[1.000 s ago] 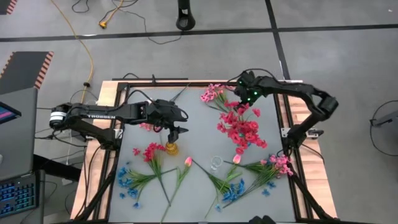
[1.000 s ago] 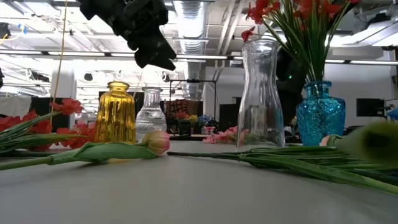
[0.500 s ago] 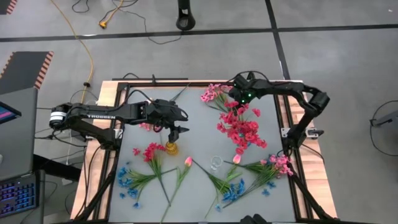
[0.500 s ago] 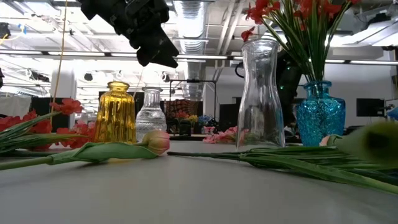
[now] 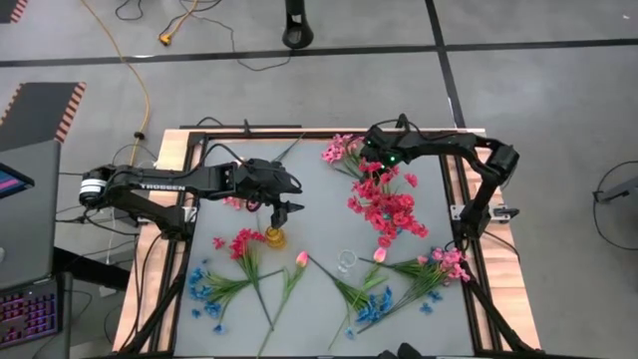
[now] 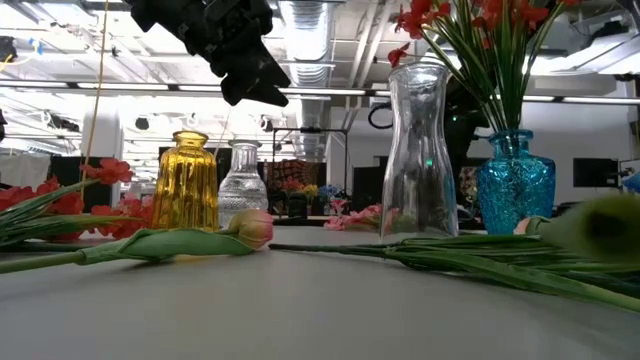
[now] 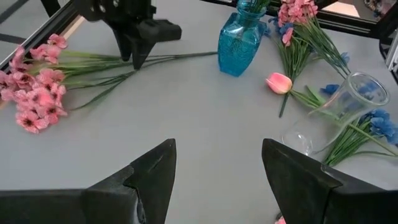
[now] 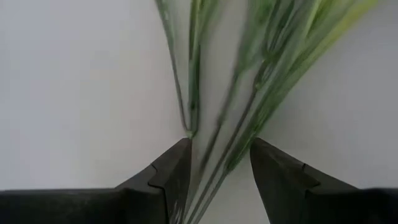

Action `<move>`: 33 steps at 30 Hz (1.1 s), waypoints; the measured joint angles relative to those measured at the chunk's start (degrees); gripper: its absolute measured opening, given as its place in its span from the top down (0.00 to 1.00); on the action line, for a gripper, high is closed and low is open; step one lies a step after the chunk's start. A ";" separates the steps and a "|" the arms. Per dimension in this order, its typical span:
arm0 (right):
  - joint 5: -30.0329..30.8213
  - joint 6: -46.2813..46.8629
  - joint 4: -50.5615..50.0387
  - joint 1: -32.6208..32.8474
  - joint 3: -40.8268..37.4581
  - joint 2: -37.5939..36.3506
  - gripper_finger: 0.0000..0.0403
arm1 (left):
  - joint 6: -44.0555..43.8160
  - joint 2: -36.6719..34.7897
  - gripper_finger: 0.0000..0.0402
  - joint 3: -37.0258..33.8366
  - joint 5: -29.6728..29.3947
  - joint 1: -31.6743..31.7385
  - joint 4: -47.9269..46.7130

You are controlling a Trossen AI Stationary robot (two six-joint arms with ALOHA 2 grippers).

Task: Sort flowers into vase by color
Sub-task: Put the top right pink flowers into the top transparent vase

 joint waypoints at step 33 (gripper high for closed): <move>1.91 2.92 -1.08 0.18 -0.33 -2.20 0.90 | 0.00 0.02 0.44 0.00 0.00 0.00 1.32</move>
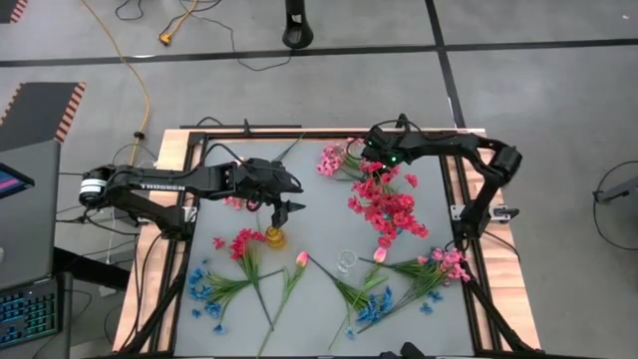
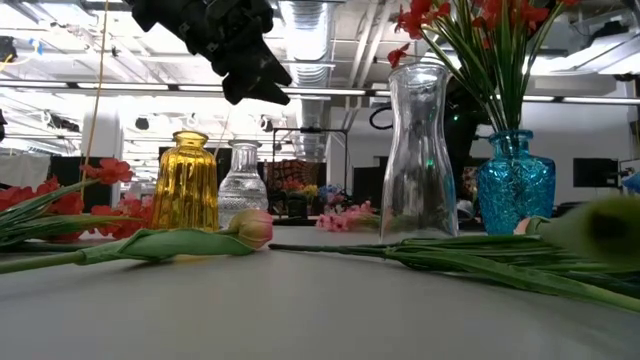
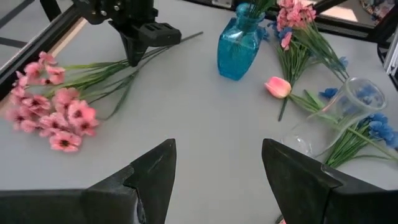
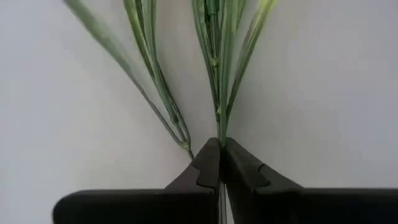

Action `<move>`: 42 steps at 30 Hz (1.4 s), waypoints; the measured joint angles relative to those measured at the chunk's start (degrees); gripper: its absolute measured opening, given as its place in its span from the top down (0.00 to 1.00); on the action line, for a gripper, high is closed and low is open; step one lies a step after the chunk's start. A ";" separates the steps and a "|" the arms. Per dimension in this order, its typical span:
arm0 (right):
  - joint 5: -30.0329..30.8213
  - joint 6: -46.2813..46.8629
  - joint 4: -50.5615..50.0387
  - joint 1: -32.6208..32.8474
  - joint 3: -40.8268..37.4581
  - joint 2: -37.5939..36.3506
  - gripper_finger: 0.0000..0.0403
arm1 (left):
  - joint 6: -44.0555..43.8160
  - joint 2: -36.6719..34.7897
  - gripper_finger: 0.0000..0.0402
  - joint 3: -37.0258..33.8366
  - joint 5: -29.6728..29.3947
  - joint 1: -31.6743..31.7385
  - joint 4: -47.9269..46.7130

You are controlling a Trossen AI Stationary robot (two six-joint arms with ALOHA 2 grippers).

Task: Sort flowers into vase by color
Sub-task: Put the top right pink flowers into the top transparent vase

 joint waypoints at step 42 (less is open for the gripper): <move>-8.31 0.14 22.78 -2.01 0.26 -33.91 0.92 | -5.09 12.05 0.44 7.08 -1.18 9.03 40.27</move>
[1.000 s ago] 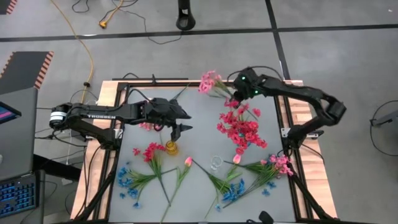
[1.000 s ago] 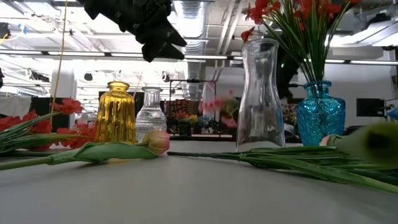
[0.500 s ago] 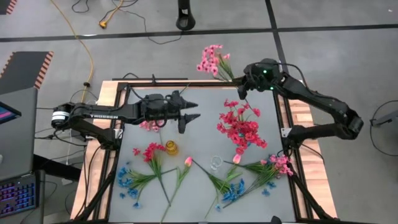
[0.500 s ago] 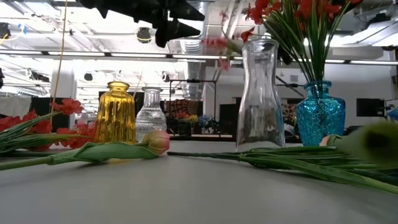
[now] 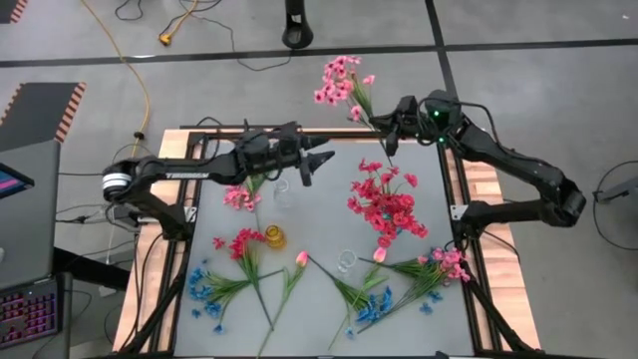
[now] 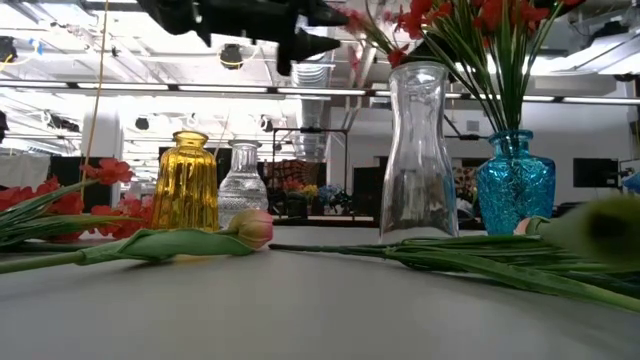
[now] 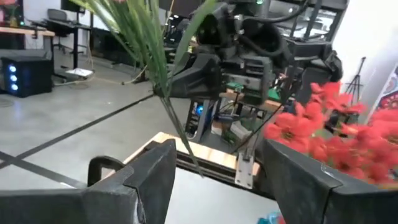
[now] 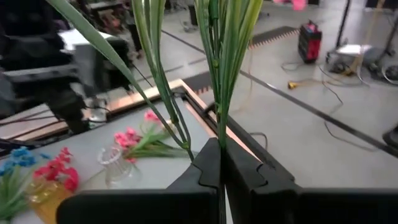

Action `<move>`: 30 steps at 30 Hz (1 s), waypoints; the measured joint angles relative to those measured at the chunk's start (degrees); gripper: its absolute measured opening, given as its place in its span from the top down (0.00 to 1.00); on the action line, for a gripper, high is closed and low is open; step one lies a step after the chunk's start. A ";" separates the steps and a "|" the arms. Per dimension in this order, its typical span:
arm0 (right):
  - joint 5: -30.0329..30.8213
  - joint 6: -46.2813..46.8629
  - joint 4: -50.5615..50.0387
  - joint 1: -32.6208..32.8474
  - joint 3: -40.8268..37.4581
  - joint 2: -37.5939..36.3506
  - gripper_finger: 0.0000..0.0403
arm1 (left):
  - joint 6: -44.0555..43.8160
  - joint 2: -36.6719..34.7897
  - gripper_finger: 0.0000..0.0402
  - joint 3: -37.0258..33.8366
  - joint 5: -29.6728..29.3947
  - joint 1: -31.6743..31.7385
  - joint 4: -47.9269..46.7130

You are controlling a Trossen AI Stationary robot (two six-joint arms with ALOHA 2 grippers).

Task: Sort flowers into vase by color
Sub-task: Put the top right pink flowers into the top transparent vase

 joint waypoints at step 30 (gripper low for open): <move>-0.13 -3.61 2.01 6.85 0.00 0.26 0.91 | 1.16 16.62 0.44 22.27 -0.18 1.83 -1.47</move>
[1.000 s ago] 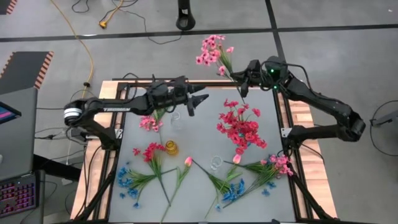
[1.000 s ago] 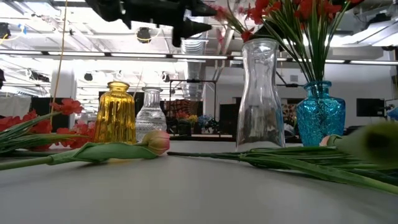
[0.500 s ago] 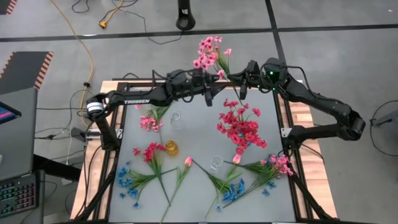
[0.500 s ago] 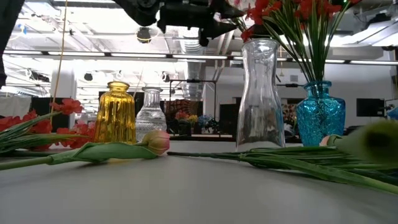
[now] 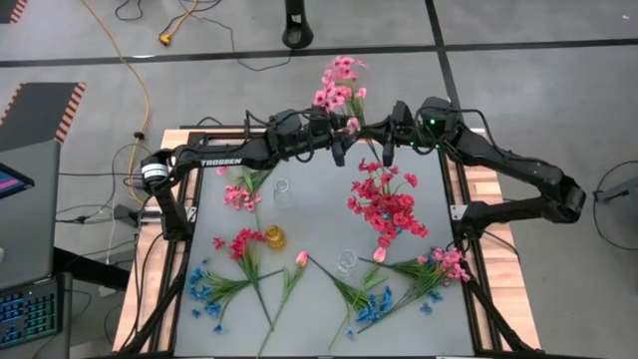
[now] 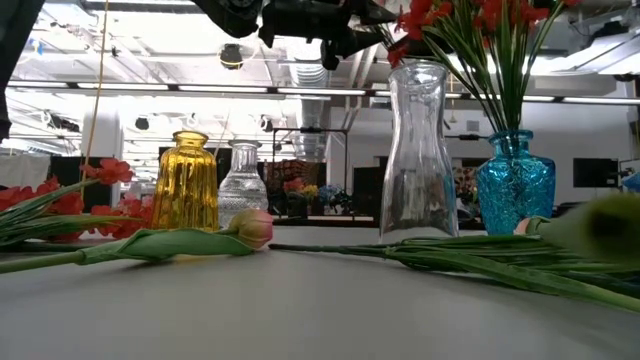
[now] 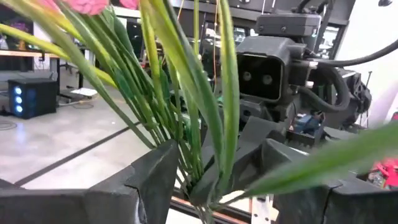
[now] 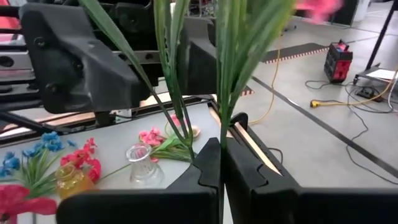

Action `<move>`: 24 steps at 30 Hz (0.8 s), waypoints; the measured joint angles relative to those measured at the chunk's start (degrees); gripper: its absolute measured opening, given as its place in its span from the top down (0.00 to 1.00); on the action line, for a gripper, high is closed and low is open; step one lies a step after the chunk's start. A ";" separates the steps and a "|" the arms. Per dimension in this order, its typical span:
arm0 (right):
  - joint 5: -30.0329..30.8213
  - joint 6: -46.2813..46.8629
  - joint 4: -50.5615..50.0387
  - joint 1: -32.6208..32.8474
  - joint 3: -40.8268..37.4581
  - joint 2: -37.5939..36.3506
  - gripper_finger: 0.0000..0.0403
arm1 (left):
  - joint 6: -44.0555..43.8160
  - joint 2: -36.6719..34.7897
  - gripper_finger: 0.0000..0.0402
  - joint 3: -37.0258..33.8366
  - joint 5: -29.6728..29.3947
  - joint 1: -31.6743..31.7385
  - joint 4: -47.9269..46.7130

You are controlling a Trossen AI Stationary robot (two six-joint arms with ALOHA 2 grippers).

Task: Sort flowers into vase by color
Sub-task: Put the top right pink flowers into the top transparent vase

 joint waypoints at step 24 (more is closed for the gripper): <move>-0.35 -0.04 0.31 0.51 0.00 0.00 0.91 | 1.60 -0.02 0.98 0.00 -1.24 0.07 -0.07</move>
